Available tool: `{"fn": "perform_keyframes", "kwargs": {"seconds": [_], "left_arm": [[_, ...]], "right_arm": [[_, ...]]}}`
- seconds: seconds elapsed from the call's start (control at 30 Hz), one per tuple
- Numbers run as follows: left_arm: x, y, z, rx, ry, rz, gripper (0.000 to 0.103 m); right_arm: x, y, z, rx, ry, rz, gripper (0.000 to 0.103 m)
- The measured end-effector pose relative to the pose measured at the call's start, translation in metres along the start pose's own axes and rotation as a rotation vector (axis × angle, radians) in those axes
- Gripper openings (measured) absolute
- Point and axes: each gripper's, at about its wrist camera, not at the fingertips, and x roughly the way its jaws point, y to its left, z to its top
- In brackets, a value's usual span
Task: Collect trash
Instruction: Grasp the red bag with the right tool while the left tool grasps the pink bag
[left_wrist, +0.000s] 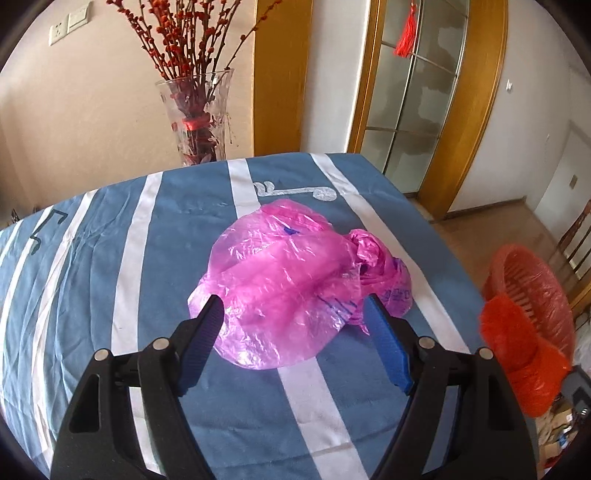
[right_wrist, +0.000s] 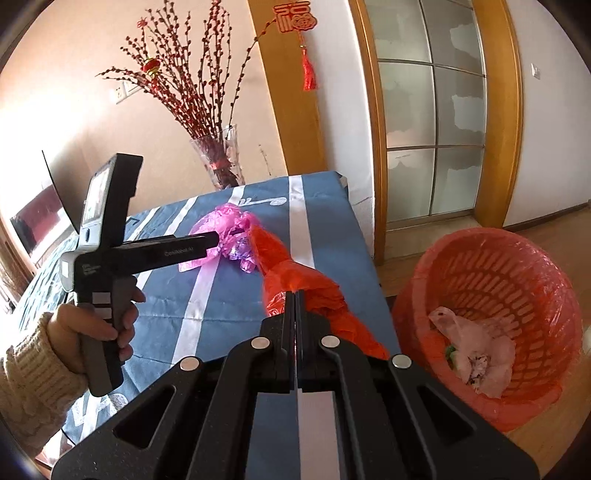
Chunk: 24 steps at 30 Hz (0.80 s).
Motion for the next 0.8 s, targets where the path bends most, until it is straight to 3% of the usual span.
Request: {"fn": "perform_keyframes", "kwargs": {"seconds": [0.23, 0.4, 0.47, 0.53, 0.8], "left_arm": [[0.018, 0.019, -0.001, -0.058, 0.050, 0.015, 0.075], [0.032, 0.030, -0.010, -0.096, 0.094, -0.022, 0.049], [0.032, 0.030, -0.011, -0.090, 0.093, -0.038, 0.024], [0.032, 0.031, -0.010, -0.097, 0.094, -0.058, 0.011], [0.001, 0.021, -0.006, -0.079, 0.032, -0.088, 0.006]], "right_arm": [[0.001, -0.007, -0.002, 0.017, 0.009, 0.005, 0.001], [0.001, -0.006, -0.003, 0.019, 0.008, 0.012, 0.001], [0.000, -0.006, -0.003, 0.019, 0.005, 0.012, 0.001], [-0.002, -0.006, -0.002, 0.020, 0.002, 0.010, 0.001], [-0.013, -0.007, 0.001, 0.019, -0.022, 0.004, 0.001]]}}
